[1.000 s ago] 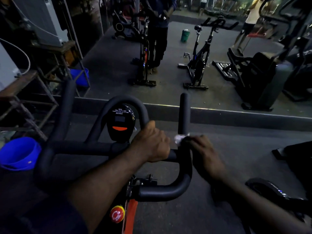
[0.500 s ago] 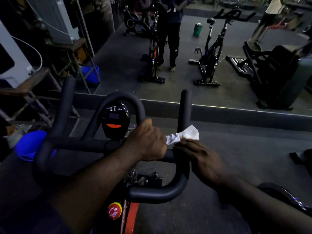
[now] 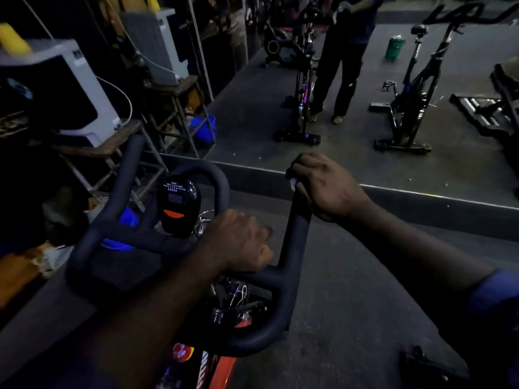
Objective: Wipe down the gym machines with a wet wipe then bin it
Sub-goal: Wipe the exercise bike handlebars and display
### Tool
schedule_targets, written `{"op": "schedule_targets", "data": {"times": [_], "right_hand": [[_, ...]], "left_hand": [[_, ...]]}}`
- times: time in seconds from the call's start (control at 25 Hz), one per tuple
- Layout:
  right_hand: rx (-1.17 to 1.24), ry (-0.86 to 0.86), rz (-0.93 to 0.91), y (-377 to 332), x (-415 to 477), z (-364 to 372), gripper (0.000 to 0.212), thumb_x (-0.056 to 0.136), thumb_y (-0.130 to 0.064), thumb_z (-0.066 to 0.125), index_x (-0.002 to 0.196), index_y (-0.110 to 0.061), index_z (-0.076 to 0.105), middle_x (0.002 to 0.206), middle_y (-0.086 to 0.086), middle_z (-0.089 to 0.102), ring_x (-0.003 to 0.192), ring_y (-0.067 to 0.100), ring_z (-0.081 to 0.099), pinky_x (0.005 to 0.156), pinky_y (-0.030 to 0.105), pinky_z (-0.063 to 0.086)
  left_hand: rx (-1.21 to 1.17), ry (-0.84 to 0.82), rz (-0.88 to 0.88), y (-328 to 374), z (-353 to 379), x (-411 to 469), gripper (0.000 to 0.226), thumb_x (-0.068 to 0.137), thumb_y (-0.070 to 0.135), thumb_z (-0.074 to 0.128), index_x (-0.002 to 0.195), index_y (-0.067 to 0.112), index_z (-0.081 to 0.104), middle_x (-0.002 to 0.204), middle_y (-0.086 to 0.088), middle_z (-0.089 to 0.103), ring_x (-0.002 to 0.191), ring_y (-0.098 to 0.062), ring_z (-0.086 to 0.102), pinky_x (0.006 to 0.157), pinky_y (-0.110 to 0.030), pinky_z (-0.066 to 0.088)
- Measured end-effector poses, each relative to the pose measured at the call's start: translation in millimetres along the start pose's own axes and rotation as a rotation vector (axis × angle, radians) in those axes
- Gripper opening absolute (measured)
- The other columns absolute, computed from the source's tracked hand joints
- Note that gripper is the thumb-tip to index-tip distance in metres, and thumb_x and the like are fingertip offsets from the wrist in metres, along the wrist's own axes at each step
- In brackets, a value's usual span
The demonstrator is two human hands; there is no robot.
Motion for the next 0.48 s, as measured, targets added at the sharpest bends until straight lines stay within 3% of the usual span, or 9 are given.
{"op": "schedule_targets", "data": {"times": [0.08, 0.16, 0.28, 0.36, 0.44, 0.48], "right_hand": [[0.185, 0.171, 0.143, -4, -1, 7, 0.019, 0.095, -0.016, 0.048, 0.100, -0.008, 0.065, 0.098, 0.008, 0.063, 0.096, 0.031, 0.057, 0.086, 0.035, 0.044], [0.339, 0.436, 0.328, -14, -12, 14, 0.019, 0.093, -0.003, 0.053, 0.104, -0.006, 0.069, 0.105, 0.003, 0.071, 0.101, 0.021, 0.064, 0.090, 0.025, 0.045], [0.554, 0.675, 0.597, -33, -25, 18, 0.041, 0.085, 0.012, 0.051, 0.116, -0.004, 0.073, 0.117, 0.000, 0.073, 0.111, 0.007, 0.066, 0.102, 0.015, 0.046], [0.493, 0.608, 0.546, -37, -34, 20, 0.050, 0.080, 0.011, 0.046, 0.121, -0.003, 0.072, 0.126, 0.000, 0.069, 0.122, 0.005, 0.061, 0.111, 0.020, 0.043], [0.325, 0.387, 0.339, -36, -28, 11, 0.045, 0.083, -0.007, 0.043, 0.117, -0.004, 0.072, 0.128, 0.005, 0.068, 0.127, 0.019, 0.060, 0.113, 0.030, 0.043], [0.207, 0.250, 0.254, -30, -15, 5, 0.044, 0.086, -0.018, 0.039, 0.110, -0.004, 0.073, 0.119, 0.011, 0.070, 0.120, 0.028, 0.062, 0.107, 0.035, 0.046]], "left_hand": [[-0.020, 0.012, -0.028, -1, -3, 0, 0.037, 0.087, 0.047, 0.044, 0.094, 0.018, 0.066, 0.098, -0.008, 0.074, 0.088, -0.033, 0.069, 0.075, -0.038, 0.050], [-0.021, 0.030, -0.040, 2, -2, 0, 0.035, 0.087, 0.046, 0.046, 0.092, 0.018, 0.066, 0.097, -0.007, 0.075, 0.088, -0.033, 0.069, 0.072, -0.037, 0.046], [-0.027, 0.039, -0.081, 2, -2, 0, 0.032, 0.088, 0.046, 0.048, 0.089, 0.019, 0.065, 0.100, -0.008, 0.075, 0.092, -0.031, 0.070, 0.072, -0.036, 0.041], [-0.042, 0.060, -0.092, 1, -1, 0, 0.033, 0.087, 0.046, 0.047, 0.089, 0.018, 0.065, 0.100, -0.007, 0.075, 0.092, -0.031, 0.070, 0.074, -0.035, 0.044], [-0.046, 0.050, -0.092, 1, -2, -1, 0.034, 0.086, 0.047, 0.046, 0.089, 0.018, 0.066, 0.099, -0.007, 0.075, 0.091, -0.032, 0.070, 0.074, -0.036, 0.045], [-0.050, 0.051, -0.086, 2, -2, -1, 0.034, 0.086, 0.046, 0.047, 0.089, 0.018, 0.066, 0.098, -0.007, 0.075, 0.091, -0.032, 0.069, 0.074, -0.036, 0.045]]}}
Point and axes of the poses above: each hand's wrist, its own x-axis towards the middle knuckle, its own z-axis out of the palm, y = z × x, the point moved 1 cm from there along x, towards the middle knuckle
